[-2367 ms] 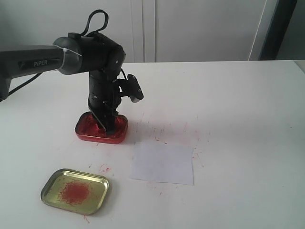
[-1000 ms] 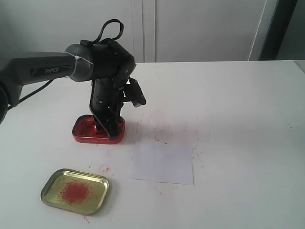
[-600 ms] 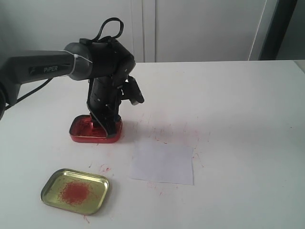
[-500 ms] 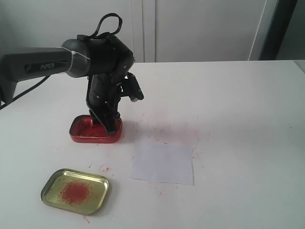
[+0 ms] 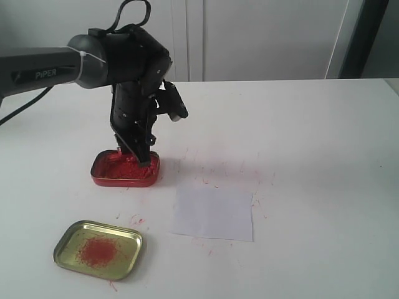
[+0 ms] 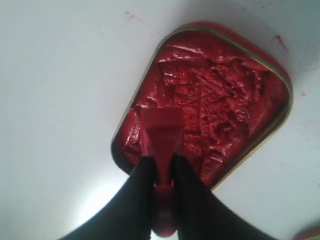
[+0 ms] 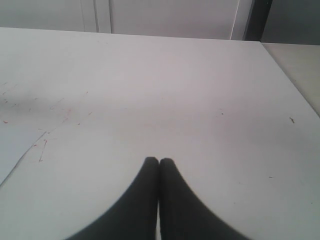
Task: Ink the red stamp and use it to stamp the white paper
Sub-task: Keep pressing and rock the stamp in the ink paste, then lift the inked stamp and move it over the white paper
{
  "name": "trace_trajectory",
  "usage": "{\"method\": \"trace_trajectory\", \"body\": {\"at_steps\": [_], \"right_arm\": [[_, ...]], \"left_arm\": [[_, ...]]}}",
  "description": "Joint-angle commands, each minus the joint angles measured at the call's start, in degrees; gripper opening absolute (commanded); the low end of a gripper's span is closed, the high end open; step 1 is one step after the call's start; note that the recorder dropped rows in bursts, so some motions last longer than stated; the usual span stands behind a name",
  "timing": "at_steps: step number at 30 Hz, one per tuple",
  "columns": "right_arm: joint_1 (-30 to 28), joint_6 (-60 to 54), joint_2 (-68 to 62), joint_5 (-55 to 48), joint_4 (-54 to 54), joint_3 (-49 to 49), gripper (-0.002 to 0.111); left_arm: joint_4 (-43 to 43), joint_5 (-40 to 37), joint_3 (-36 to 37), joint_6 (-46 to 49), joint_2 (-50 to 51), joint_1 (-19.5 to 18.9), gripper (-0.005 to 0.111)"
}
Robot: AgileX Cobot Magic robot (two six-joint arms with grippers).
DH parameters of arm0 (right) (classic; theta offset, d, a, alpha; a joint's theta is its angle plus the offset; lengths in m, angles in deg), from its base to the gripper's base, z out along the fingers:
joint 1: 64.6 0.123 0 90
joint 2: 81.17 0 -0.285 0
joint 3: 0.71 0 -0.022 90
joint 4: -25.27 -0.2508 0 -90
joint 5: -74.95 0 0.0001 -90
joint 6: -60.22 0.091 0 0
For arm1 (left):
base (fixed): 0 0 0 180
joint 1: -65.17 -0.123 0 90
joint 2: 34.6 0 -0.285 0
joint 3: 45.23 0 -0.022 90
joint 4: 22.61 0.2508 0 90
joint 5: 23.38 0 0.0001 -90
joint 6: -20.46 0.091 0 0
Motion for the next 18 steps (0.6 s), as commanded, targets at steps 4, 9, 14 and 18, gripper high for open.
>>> {"method": "trace_trajectory", "body": {"at_steps": [4, 9, 14, 18], "right_arm": [[-0.27, 0.07, 0.29, 0.92, 0.32, -0.28, 0.0], [-0.27, 0.07, 0.29, 0.92, 0.32, -0.28, 0.0], [-0.27, 0.07, 0.29, 0.92, 0.32, -0.28, 0.0], [-0.27, 0.07, 0.29, 0.92, 0.32, -0.28, 0.0]], "left_arm": [[-7.31, -1.24, -0.39, 2.92, -2.69, 0.26, 0.0], [-10.17, -2.17, -0.39, 4.56, -2.82, 0.65, 0.0], [-12.03, -2.17, -0.39, 6.39, -2.94, 2.31, 0.0], [-12.71, -1.64, -0.61, 6.72, -3.19, 3.76, 0.0]]}}
